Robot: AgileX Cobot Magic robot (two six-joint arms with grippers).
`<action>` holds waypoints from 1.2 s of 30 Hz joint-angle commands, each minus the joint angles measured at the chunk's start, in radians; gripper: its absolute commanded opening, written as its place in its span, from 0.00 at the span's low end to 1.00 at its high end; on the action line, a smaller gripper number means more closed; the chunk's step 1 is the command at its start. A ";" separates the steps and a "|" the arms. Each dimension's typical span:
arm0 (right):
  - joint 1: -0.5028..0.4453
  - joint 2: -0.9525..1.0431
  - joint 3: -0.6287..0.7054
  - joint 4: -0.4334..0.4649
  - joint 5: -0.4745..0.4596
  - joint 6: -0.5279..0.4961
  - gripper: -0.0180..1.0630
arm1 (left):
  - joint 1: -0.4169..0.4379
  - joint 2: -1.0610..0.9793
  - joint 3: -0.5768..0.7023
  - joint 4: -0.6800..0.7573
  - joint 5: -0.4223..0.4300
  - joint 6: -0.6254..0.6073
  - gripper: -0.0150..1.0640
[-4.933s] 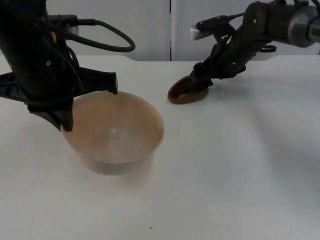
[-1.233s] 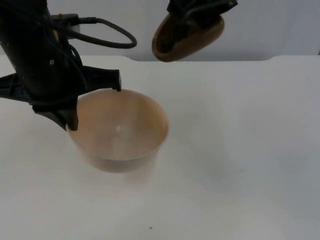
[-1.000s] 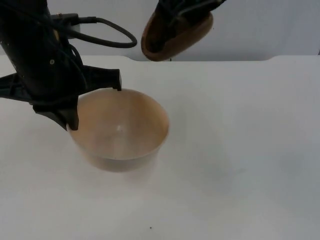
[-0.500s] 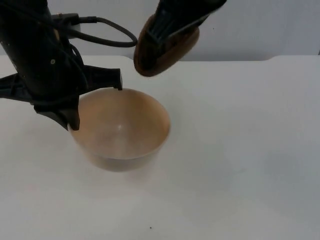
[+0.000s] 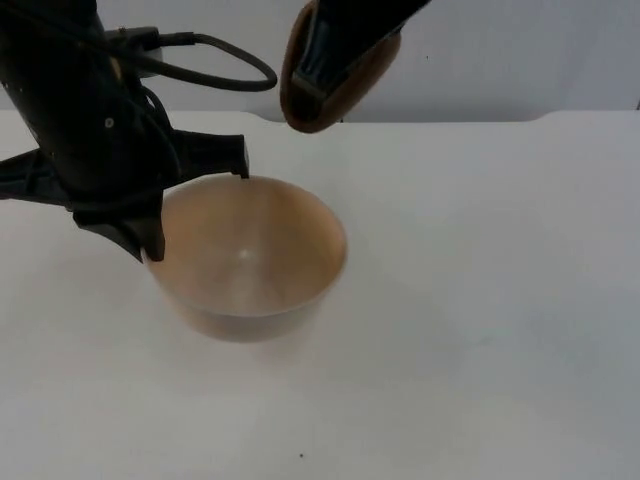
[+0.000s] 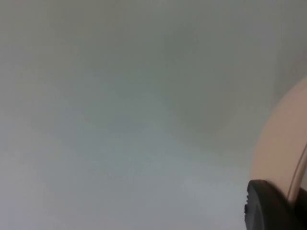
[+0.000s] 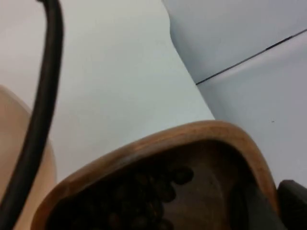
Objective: Pick up the bowl with the left hand and pour the coffee beans from the cup into the bowl with the right hand.
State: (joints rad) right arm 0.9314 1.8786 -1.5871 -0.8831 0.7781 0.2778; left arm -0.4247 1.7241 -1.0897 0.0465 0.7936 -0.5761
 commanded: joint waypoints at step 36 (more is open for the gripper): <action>0.140 -0.011 0.001 -0.458 0.170 0.128 0.02 | -0.005 -0.009 -0.002 -0.023 -0.021 -0.009 0.01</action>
State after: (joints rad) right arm 1.0632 1.8786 -1.5871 -1.3189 0.9386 0.3970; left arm -0.4247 1.7241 -1.0897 0.0343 0.7837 -0.5761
